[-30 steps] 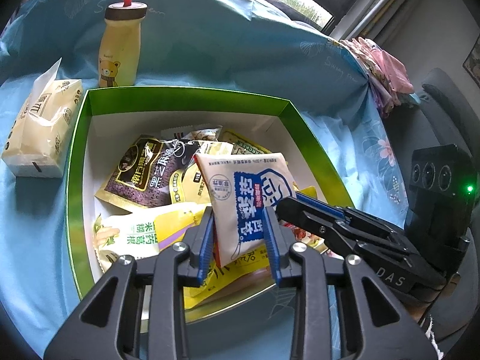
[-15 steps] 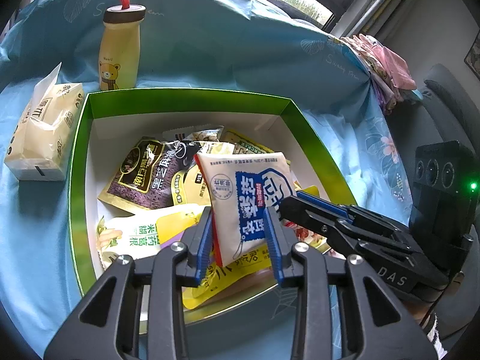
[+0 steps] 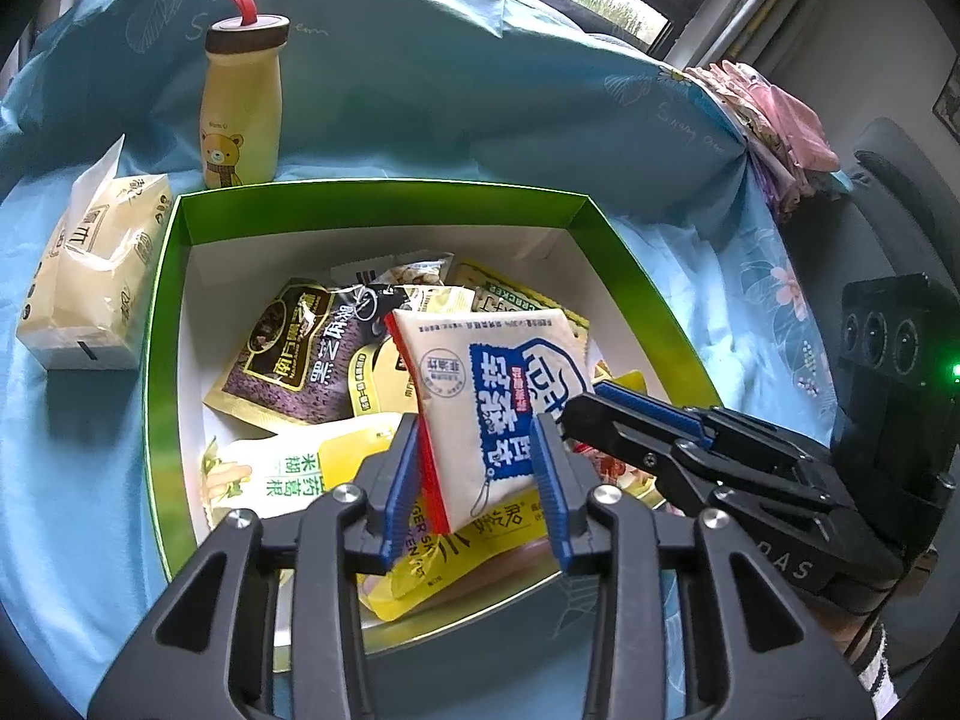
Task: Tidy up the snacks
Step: 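Press the packet down into the box and open the right gripper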
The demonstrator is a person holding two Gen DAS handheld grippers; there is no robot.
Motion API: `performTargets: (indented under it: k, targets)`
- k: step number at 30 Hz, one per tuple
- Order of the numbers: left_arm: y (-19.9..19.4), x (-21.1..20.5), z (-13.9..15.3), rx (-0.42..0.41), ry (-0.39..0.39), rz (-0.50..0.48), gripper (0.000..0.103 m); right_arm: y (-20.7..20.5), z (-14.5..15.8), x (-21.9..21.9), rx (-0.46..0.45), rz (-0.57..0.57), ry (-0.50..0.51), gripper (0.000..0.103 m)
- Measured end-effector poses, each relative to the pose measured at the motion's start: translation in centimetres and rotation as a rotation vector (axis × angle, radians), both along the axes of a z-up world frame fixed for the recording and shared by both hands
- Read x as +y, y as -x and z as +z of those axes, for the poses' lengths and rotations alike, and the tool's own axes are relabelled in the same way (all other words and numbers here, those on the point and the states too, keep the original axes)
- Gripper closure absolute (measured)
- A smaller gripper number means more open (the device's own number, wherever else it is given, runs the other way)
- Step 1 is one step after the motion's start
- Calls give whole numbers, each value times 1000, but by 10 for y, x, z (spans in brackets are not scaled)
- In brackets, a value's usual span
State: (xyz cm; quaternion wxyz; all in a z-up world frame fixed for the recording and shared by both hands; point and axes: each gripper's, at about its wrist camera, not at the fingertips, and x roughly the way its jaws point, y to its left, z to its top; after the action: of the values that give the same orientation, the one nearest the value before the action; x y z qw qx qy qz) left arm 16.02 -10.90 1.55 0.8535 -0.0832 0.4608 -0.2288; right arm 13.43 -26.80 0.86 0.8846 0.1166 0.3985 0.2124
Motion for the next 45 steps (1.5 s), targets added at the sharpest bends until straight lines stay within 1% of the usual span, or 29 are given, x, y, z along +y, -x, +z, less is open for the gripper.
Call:
performTargets:
  k: [12, 22, 45]
  targets:
    - [1, -1, 0, -4, -18, 2, 64, -1, 1, 2, 5, -5, 32, 83]
    - [0, -3, 0, -10, -44, 3, 61, -2, 1, 2, 7, -7, 30, 83]
    - [-2, -4, 0, -8, -68, 6, 57, -2, -1, 2, 12, -8, 43, 82]
